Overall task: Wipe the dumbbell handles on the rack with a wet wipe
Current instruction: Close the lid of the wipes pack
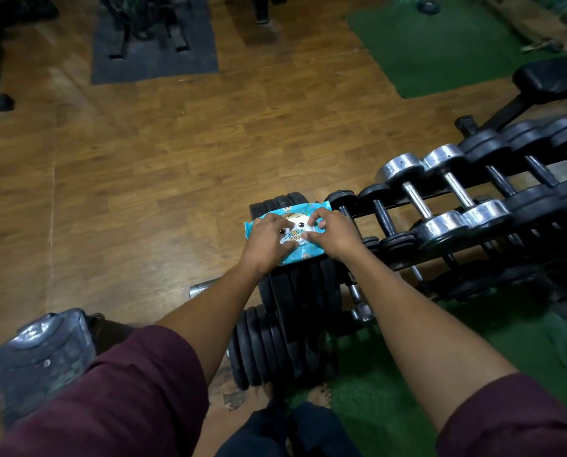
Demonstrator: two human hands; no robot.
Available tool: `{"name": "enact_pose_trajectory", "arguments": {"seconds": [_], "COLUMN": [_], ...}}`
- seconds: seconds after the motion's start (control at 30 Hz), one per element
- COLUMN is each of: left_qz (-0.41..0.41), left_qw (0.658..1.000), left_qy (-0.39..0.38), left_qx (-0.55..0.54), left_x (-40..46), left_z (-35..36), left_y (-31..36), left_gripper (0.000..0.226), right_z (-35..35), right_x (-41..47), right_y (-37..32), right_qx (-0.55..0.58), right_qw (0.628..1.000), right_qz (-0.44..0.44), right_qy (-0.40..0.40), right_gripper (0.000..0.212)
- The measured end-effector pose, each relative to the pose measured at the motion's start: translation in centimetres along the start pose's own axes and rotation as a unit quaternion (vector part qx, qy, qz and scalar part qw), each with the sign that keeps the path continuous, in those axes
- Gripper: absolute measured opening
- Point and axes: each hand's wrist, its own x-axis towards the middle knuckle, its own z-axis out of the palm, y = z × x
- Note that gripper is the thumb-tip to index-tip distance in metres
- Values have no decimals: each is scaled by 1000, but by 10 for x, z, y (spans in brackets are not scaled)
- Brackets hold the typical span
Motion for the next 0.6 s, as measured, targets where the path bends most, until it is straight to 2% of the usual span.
{"name": "enact_pose_trajectory", "arguments": {"seconds": [0.6], "left_qz": [8], "left_qw": [999], "left_qy": [26], "left_qx": [17], "left_x": [-5], "left_z": [6], "left_y": [6], "left_gripper": [39], "right_z": [13], "right_x": [-5], "right_y": [3], "right_qx": [-51], "right_qw": [996], "right_qz": [-23], "right_qy": [65], "right_gripper": [25]}}
